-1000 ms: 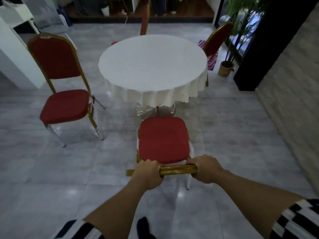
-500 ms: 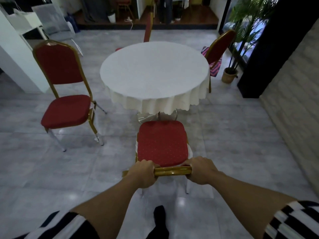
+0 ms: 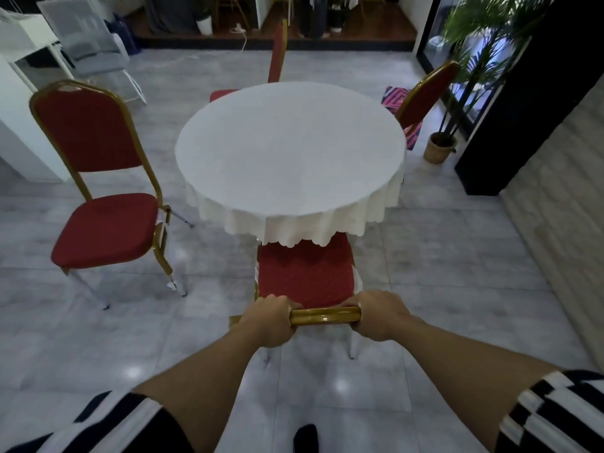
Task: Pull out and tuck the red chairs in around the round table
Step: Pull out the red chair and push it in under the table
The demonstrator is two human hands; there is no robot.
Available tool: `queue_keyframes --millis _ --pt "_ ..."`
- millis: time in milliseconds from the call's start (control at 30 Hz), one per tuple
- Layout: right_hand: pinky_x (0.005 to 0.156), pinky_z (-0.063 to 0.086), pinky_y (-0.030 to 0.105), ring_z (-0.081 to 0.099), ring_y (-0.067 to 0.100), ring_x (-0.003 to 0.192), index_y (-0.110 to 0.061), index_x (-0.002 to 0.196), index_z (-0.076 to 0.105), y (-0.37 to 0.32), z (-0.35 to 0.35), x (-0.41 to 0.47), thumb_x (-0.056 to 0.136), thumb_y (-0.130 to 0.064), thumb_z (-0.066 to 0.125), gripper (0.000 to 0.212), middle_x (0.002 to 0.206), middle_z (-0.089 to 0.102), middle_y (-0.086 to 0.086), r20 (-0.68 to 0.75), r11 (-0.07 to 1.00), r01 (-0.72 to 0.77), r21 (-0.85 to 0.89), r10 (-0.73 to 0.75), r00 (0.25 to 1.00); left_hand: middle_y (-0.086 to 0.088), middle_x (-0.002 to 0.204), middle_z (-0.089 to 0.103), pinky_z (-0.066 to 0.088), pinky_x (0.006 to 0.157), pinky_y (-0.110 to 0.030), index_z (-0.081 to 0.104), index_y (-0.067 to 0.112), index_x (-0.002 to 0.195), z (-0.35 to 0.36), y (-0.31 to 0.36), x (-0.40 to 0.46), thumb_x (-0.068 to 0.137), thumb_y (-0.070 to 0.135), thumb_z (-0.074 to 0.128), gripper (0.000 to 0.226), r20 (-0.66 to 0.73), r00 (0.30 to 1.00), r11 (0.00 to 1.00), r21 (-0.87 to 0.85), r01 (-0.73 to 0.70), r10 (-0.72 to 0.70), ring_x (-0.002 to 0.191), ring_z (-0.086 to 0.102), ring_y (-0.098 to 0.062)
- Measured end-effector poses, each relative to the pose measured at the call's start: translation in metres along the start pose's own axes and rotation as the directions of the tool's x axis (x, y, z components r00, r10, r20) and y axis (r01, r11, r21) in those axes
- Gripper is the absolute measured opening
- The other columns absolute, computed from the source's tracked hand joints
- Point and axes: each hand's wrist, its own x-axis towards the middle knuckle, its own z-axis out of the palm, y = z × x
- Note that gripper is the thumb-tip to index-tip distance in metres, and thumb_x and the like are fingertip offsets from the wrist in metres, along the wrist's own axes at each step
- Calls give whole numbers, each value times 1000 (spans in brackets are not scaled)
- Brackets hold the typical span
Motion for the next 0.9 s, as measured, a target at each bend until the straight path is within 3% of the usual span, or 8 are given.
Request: queue_keyframes --millis 100,400,467,567,700,767,833,900 --pt "74 56 34 69 15 85 -44 108 75 4 -17 31 88 -28 65 28 93 76 -11 1 999 -38 13 38 999 8 83 70 58 74 -36 71 36 98 -20 -9 29 91 31 57 17 1 1000 1000 4 12 -12 79 68 -20" --pt "66 40 30 62 13 81 -46 107 73 17 -51 87 90 -31 62 26 88 70 -14 30 999 -4 -51 6 1000 7 76 67 60 70 -42 64 38 87 -49 -30 77 84 39 46 18 49 999 1000 18 -10 9 71 66 -22" --pt "66 39 29 60 12 80 -47 106 72 19 -51 90 91 -32 62 23 83 65 -16 40 998 26 -65 -23 999 7 77 69 60 69 -40 67 40 96 -49 -35 81 84 41 45 25 70 997 999 31 -23 21 72 67 -22" --pt "67 44 29 65 13 83 -50 110 71 20 -49 90 91 -32 62 28 82 66 -16 40 998 38 -40 -37 999 9 83 71 59 71 -38 67 45 118 -48 -35 80 88 43 46 36 65 998 999 44 -20 17 75 68 -20" --pt "76 54 33 68 15 89 -49 114 72 21 -49 89 88 -32 65 32 96 74 -13 80 999 31 7 -32 996 7 94 72 56 75 -36 65 45 122 -54 -25 77 91 36 54 34 126 992 1000 3 14 -15 85 68 -20" --pt "80 56 36 68 17 91 -45 115 73 26 -53 84 85 -36 68 31 98 74 -12 142 998 44 36 -49 989 2 105 72 54 83 -37 61 47 127 -60 -14 74 90 44 56 37 177 984 999 32 29 -34 98 68 -25" --pt "84 57 39 68 19 96 -40 117 73 33 -62 80 78 -51 72 40 103 74 -11 198 994 56 94 -74 978 -4 133 66 49 99 -42 43 44 150 -71 -2 75 86 64 58 68 265 958 990 119 77 -106 122 62 -30" --pt "96 55 41 66 21 112 -36 131 68 44 -75 77 63 -74 71 78 124 71 -9 212 993 46 110 -69 975 -8 160 43 37 115 -50 17 43 161 -85 13 80 70 90 57 110 332 921 975 146 165 -206 144 43 -34"
